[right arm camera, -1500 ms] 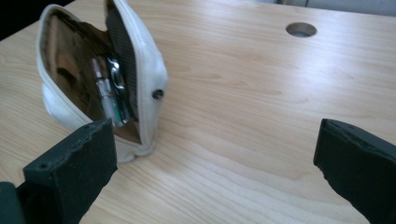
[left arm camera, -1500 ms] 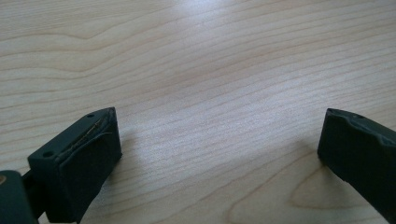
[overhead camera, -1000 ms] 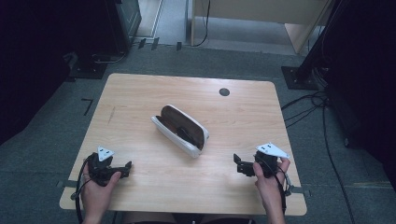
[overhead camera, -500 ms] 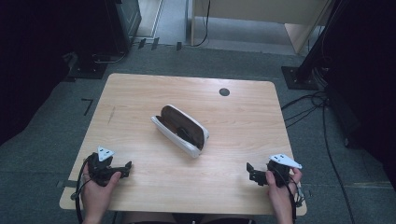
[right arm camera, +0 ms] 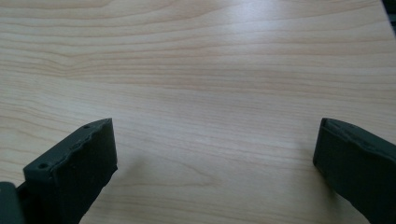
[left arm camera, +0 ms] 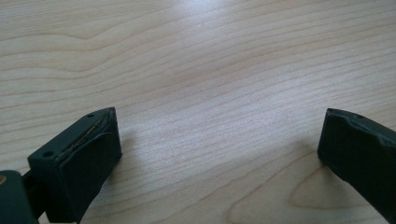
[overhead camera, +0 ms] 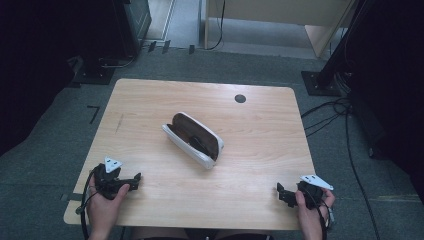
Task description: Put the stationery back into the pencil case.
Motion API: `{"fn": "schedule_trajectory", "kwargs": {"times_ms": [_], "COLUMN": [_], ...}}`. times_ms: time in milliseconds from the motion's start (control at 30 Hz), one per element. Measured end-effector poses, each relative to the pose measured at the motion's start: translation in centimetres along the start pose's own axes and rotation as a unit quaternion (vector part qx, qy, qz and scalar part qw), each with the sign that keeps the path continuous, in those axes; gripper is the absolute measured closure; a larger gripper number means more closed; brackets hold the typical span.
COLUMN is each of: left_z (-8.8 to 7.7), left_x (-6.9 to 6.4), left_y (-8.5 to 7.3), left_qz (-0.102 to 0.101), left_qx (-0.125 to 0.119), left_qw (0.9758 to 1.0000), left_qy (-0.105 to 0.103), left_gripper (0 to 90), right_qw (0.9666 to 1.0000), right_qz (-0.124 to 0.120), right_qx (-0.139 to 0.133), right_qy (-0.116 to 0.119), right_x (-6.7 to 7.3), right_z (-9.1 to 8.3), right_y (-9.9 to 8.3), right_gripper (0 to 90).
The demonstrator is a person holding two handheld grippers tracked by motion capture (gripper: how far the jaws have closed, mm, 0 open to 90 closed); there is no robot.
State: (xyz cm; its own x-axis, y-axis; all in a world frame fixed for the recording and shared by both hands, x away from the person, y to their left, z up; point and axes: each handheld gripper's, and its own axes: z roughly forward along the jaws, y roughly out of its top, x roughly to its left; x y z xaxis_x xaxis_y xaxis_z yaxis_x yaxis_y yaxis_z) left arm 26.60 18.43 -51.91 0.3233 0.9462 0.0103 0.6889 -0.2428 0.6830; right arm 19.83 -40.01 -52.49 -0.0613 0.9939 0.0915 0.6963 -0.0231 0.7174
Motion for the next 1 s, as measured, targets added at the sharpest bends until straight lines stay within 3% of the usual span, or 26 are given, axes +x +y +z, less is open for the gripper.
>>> {"fn": "schedule_trajectory", "kwargs": {"times_ms": [133,200,467,1000], "left_z": [0.00,0.00,-0.01,-0.01], "left_x": [0.00,0.00,0.01,0.01], "left_y": [0.00,0.00,-0.01,-0.01], "left_qz": [0.000,0.000,0.001,0.001], "left_qx": [0.000,0.000,0.000,0.000], "left_qw": [1.0000,1.0000,1.0000,1.0000], "left_qy": [0.000,0.000,0.000,0.000], "left_gripper": [0.0,0.0,0.0,0.0], "right_qw": [0.9999,0.9994,0.9993,0.9993], "right_qz": [-0.007,-0.024,-0.033,-0.033], "right_qx": [0.002,0.008,0.010,0.009], "right_qy": [-0.013,-0.023,-0.012,-0.013], "right_x": [-0.09,0.07,0.09,0.10], "right_z": [-0.05,0.02,0.05,0.05], "right_y": [-0.19,-0.21,-0.21,-0.22], "right_gripper": [0.0,0.0,0.0,0.0]}}
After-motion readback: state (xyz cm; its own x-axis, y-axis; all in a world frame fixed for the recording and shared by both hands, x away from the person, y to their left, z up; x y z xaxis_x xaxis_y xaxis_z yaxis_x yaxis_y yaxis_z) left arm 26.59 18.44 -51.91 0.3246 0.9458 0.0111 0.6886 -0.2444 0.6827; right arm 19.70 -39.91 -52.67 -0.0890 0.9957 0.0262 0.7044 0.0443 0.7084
